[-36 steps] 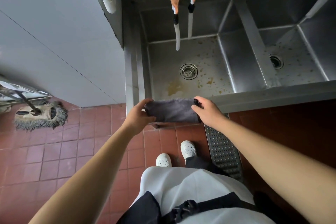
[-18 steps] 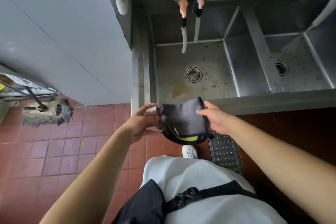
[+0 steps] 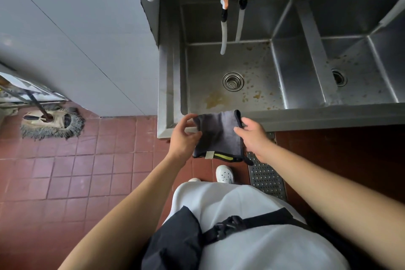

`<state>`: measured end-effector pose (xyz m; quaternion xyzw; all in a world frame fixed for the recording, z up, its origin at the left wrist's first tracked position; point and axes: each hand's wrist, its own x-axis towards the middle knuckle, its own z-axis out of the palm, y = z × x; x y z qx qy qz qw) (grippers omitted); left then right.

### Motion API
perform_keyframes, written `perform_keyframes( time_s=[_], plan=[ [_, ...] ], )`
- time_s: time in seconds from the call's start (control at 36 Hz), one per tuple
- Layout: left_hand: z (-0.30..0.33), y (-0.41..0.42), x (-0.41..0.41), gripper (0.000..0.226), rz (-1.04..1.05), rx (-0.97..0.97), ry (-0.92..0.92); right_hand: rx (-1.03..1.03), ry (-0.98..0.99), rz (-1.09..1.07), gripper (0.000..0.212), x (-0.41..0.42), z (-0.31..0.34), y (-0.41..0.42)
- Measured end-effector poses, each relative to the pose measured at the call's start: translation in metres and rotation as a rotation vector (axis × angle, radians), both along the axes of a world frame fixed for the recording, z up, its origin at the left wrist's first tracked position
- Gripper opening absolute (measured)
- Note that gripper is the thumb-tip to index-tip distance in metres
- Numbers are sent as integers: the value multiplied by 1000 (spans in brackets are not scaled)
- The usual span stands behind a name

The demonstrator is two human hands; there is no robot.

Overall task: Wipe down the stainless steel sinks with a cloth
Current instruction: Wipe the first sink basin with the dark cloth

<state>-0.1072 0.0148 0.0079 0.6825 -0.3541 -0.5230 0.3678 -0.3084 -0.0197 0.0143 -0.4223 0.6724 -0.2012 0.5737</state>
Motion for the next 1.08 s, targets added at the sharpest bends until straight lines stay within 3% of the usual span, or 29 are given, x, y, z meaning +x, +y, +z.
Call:
perform_keyframes(
  time_s=[0.22,0.31,0.44,0.5,0.58,0.64,0.69,0.72,0.78,0.83,0.89,0.94,1.0,1.08],
  plan=[
    [57,-17,-18,53,41,-221,-39,-311,43,52,23,18,43,1],
    [80,-18,-31,53,4,-350,-57,-352,-93,85,22,39,67,5],
    [105,-12,-31,58,-51,-403,-102,-203,-423,30,44,46,91,5],
    [110,-11,-19,61,-169,-377,-71,-172,-462,30,39,44,92,4],
    [114,-12,5,64,-387,-247,190,-150,-415,-29,31,40,85,5],
    [115,-12,22,54,-377,-226,308,-126,-404,-61,31,37,82,7],
    [113,-14,38,43,-238,-276,287,-99,-417,-56,30,35,83,10],
    [109,-16,45,46,-191,-282,233,-79,-435,-38,31,32,84,11],
    [101,-18,54,73,-235,-191,215,-8,-549,17,36,26,86,12],
    [96,-21,52,84,-337,-5,428,80,-686,44,42,21,88,11],
    [90,-24,41,64,-378,85,598,142,-753,39,45,19,87,12],
    [87,-30,26,31,-303,44,549,177,-735,60,47,20,85,12],
    [80,-37,15,12,-131,35,475,181,-564,121,54,21,79,16],
    [69,-49,9,9,-23,55,450,99,-320,137,50,23,64,14]
  ],
)
